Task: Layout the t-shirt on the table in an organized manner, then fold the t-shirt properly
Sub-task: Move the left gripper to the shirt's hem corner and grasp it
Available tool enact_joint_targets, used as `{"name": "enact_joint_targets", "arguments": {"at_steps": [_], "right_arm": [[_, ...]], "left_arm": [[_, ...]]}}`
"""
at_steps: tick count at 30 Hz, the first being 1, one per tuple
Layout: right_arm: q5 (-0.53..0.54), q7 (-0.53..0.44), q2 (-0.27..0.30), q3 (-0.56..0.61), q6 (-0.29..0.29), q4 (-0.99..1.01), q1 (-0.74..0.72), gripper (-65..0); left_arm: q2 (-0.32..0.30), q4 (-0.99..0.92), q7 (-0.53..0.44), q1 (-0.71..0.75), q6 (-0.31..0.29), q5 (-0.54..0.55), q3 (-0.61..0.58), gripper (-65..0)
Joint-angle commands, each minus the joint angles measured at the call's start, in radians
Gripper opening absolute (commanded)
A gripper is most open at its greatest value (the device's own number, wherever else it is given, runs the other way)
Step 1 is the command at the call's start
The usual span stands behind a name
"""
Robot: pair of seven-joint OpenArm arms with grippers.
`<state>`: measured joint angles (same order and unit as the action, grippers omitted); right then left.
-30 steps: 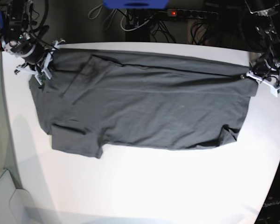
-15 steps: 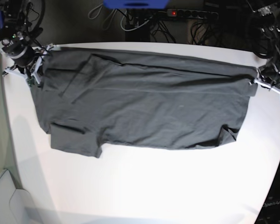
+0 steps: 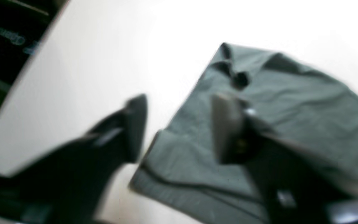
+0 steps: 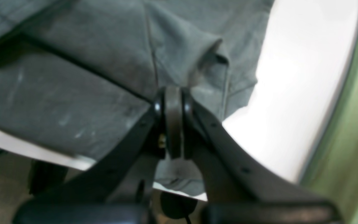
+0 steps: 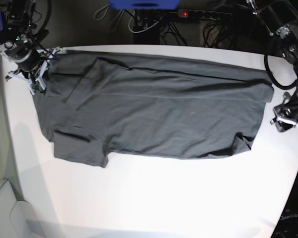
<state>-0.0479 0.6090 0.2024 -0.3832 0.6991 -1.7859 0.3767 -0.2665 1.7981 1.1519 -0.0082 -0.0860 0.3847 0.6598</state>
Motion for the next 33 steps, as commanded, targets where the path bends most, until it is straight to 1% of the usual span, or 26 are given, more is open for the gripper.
{"name": "enact_joint_targets", "arguments": {"at_steps": [1,3,5,9,12,17,19,29,33], "right_arm": [[0.007,-0.018,0.012,-0.006,-0.001,-0.016,-0.005,-65.0],[0.007,-0.018,0.012,-0.006,-0.001,-0.016,-0.015,-65.0],[0.006,-0.016,0.01,-0.006,-0.001,-0.015,-0.022,-65.0],[0.006,-0.016,0.012,-0.007,-0.001,-0.015,-0.023,-65.0],[0.006,-0.016,0.013,-0.007,-0.001,-0.015,-0.026,-65.0],[0.006,-0.016,0.015,-0.007,-0.001,-0.013,-0.026,-65.0],[0.006,-0.016,0.015,-0.007,-0.001,-0.013,-0.026,-65.0],[0.006,-0.016,0.018,-0.007,-0.001,-0.013,-0.029,-65.0],[0.006,-0.016,0.018,-0.007,-0.001,-0.013,-0.038,-65.0]], "left_arm": [[-0.021,-0.007,-0.019,-0.04,0.002,0.01,-0.025,-23.4],[-0.041,-0.083,-0.051,-0.085,0.002,0.01,-0.093,-15.0],[-0.058,-0.166,-0.132,-0.112,0.002,0.01,-0.183,-10.9],[-0.072,-0.261,-0.254,-0.149,0.007,0.009,-0.305,-10.6],[-0.072,-0.375,-0.313,-0.197,0.004,0.004,-0.364,-10.6],[-0.064,-0.489,-0.381,-0.252,0.002,-0.109,-0.45,-10.6],[-0.061,-0.512,-0.412,-0.269,0.002,-0.135,-0.478,-10.6],[-0.061,-0.716,-0.516,-0.361,0.002,-0.145,-0.587,-10.7],[-0.061,-0.768,-0.565,-0.365,0.002,-0.146,-0.613,-10.7]]}}
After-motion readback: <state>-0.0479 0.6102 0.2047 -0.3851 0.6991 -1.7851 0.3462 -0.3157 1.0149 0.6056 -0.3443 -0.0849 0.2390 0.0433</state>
